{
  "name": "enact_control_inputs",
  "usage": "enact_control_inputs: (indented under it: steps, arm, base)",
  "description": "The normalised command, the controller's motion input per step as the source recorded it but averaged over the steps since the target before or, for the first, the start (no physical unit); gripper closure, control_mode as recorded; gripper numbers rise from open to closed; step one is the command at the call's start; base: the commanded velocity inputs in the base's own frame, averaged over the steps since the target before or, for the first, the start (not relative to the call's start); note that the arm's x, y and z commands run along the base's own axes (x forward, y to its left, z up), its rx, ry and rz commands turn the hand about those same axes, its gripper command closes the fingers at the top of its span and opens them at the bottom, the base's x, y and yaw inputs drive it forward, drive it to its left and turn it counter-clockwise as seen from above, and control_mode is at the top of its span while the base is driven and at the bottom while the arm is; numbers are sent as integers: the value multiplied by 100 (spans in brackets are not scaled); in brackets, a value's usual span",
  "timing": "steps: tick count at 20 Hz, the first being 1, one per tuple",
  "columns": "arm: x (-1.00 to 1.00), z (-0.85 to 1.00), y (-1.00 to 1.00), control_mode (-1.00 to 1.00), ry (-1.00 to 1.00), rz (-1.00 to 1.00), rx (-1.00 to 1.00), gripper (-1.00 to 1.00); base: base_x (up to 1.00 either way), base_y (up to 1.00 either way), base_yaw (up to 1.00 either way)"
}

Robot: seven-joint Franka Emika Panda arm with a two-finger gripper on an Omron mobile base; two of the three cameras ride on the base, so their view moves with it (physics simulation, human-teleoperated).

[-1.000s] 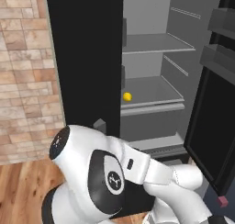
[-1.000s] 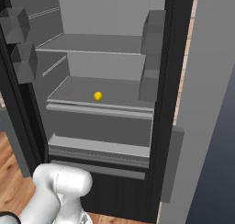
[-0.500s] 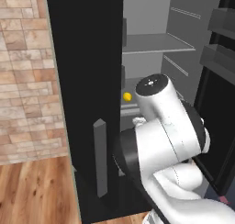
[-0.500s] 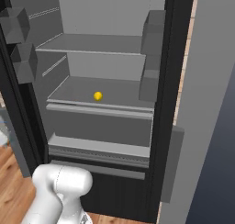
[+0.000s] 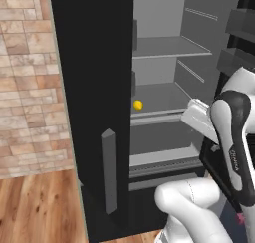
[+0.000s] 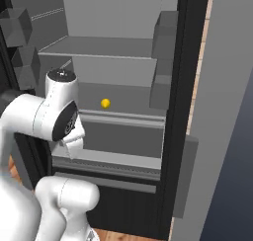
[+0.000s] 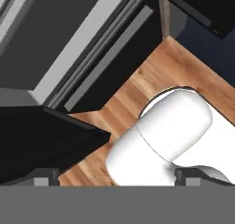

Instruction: Retrieve a lemon from the fridge and place it on the cutting board with the fish.

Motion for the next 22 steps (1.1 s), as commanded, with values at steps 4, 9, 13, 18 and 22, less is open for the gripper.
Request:
enact_control_inputs:
  steps: [4, 9, 13, 18, 22]
  arm:
    - [89, -49, -11, -100, 9, 12, 44, -100]
    - [90, -36, 36, -100, 2, 12, 26, -100]
    - [66, -39, 76, -100, 0, 8, 10, -100]
    - [58, -21, 53, -100, -2, 4, 2, -100]
    - [65, -39, 45, -100, 0, 5, 10, -100]
  base:
    - [0, 0, 0]
    - [0, 0, 0]
    - [0, 0, 0]
    - [0, 0, 0]
    - [0, 0, 0]
